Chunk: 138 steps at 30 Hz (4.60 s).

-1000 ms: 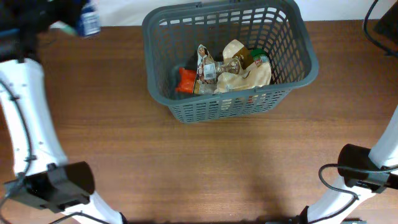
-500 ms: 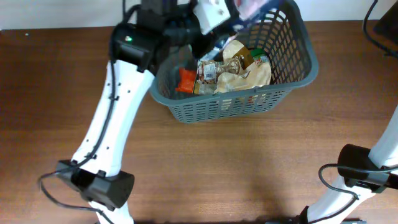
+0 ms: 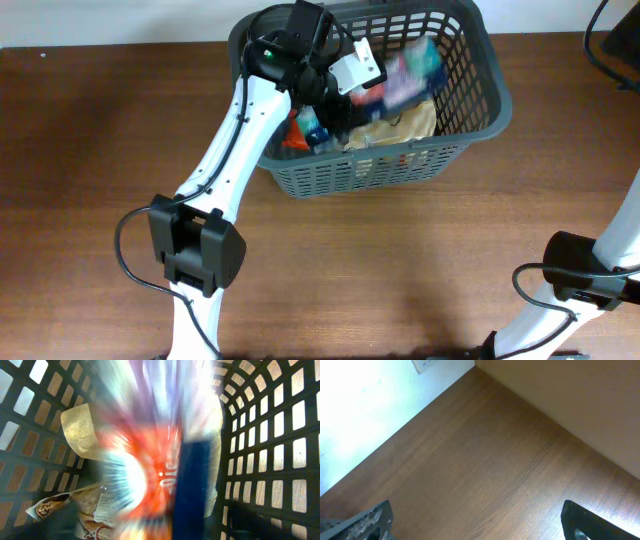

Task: Pack container

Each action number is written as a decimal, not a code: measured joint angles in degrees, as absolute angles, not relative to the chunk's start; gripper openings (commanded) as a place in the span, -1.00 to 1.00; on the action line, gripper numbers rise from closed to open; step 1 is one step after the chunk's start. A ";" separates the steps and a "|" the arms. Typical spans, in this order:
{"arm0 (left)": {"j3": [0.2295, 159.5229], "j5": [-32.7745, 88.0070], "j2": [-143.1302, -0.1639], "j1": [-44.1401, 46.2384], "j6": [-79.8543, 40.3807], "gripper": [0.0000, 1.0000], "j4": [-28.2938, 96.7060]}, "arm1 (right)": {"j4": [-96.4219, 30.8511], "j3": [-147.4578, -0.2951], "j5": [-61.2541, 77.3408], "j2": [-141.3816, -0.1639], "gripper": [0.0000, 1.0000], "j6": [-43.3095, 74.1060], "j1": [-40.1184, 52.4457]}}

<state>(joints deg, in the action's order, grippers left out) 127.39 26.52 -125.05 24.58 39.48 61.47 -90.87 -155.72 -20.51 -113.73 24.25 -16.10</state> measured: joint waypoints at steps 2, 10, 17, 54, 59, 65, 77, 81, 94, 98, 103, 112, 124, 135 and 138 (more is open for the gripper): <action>127.39 26.50 -125.05 24.58 39.24 0.99 61.49 | -90.87 -155.72 -20.51 -113.73 0.98 24.21 -16.10; 136.09 23.14 -125.03 24.58 34.04 0.99 61.56 | -90.87 -155.72 -20.51 -113.73 0.98 24.25 -16.10; 146.91 5.26 -120.95 23.97 24.27 0.99 62.92 | -90.87 -155.72 -20.51 -113.73 0.98 24.23 -16.10; 150.28 -23.00 -103.66 13.10 4.86 0.99 89.58 | -90.87 -155.72 -20.51 -113.73 0.98 24.25 -16.10; 150.28 -22.96 -103.66 13.10 4.86 0.98 89.52 | -90.87 -155.72 -20.51 -113.73 0.98 24.25 -16.10; 150.19 -21.21 -102.78 13.10 4.86 0.99 84.12 | -90.87 -155.72 -20.51 -113.73 0.98 24.25 -16.10; 144.86 -15.20 -83.05 11.81 3.79 0.99 78.19 | -90.87 -155.72 -20.51 -113.73 0.98 24.25 -16.10; 134.72 -15.16 -73.08 8.29 0.86 0.99 75.57 | -90.87 -155.72 -20.49 -113.73 0.98 24.25 -16.10; 86.50 -13.80 -44.77 0.30 -5.96 0.99 55.96 | -90.85 -155.72 -20.51 -113.73 0.98 24.25 -16.10; 75.11 -13.43 -38.04 -0.58 -9.65 0.98 51.11 | -90.87 -155.72 -20.51 -113.73 0.98 24.23 -16.10; 61.43 -13.41 -32.12 -0.73 -13.43 0.99 44.84 | -90.87 -155.72 -20.51 -113.73 0.98 24.25 -16.10; 37.91 -11.46 -22.26 -0.73 -16.45 0.98 31.22 | -90.87 -155.72 -20.51 -113.73 0.98 24.25 -16.10; 17.76 -7.57 -10.79 -0.73 -16.97 0.98 21.45 | -90.87 -155.72 -20.51 -113.75 0.98 24.27 -16.10; 10.81 -5.19 -6.68 -0.73 -16.97 0.98 20.32 | -90.87 -155.72 -20.51 -113.73 0.98 24.23 -16.10; 9.56 -4.84 -5.91 -0.73 -16.97 0.99 20.29 | -90.87 -155.72 -20.51 -113.73 0.98 24.25 -16.10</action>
